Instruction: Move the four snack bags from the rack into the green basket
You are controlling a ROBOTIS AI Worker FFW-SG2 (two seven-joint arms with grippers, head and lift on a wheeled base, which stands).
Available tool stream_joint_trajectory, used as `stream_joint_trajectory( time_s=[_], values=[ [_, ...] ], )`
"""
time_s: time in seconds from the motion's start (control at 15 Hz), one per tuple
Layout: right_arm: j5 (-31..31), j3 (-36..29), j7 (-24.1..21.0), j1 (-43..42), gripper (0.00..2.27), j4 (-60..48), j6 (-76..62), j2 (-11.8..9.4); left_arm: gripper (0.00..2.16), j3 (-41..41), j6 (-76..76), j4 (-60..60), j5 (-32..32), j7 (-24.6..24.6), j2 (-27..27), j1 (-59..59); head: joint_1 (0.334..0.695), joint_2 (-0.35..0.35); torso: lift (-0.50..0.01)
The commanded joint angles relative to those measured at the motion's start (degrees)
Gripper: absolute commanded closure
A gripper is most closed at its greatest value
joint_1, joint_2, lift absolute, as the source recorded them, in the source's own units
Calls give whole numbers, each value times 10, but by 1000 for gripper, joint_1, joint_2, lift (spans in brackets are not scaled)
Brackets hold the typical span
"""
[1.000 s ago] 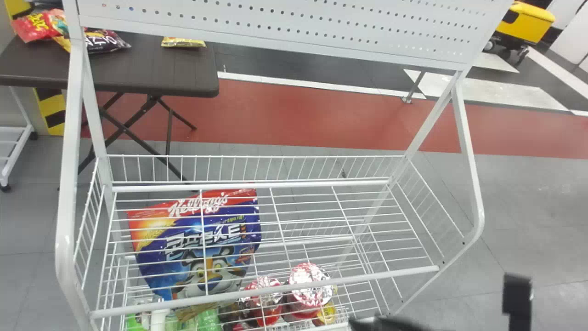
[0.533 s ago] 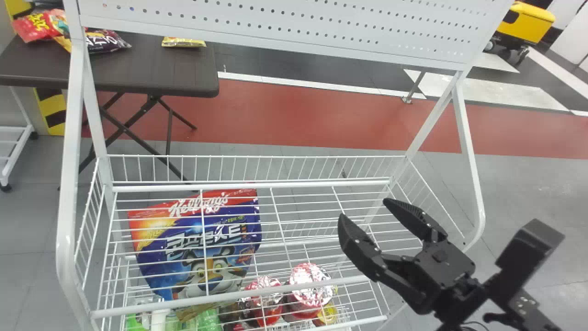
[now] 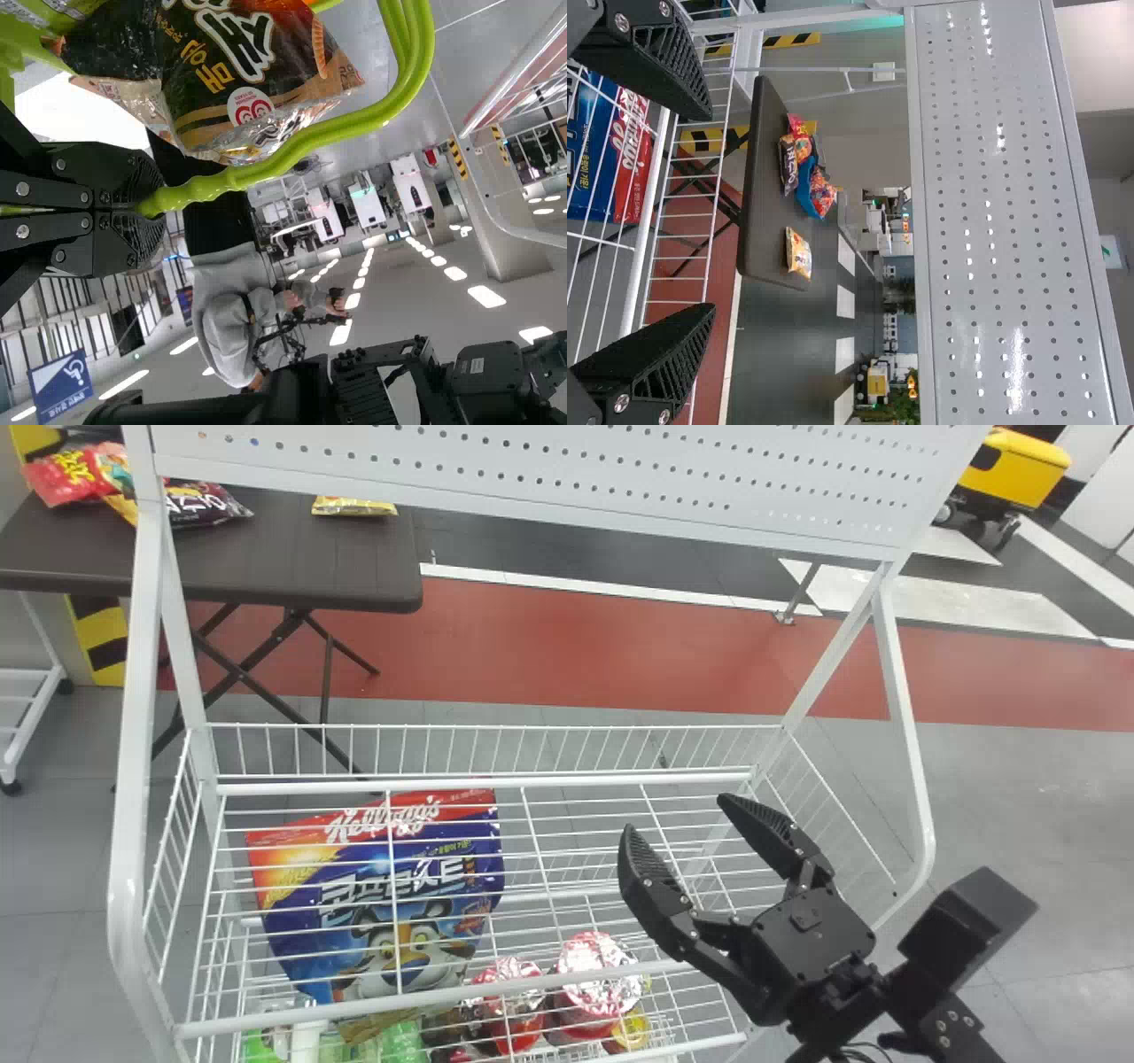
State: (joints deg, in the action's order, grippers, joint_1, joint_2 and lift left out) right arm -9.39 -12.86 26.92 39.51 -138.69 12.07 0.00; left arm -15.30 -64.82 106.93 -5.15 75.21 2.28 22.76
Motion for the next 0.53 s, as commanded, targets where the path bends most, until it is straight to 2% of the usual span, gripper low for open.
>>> stream_joint_trajectory(
  time_s=[0.0,0.47],
  values=[
    [0,0,-1,0,39,0,0,1,1507,0,0,0,0,-1,0,0,695,-350,0],
    [-4,0,-5,0,39,-1,2,1,1507,0,0,1,0,-1,1,1,695,-350,0]
  ],
)
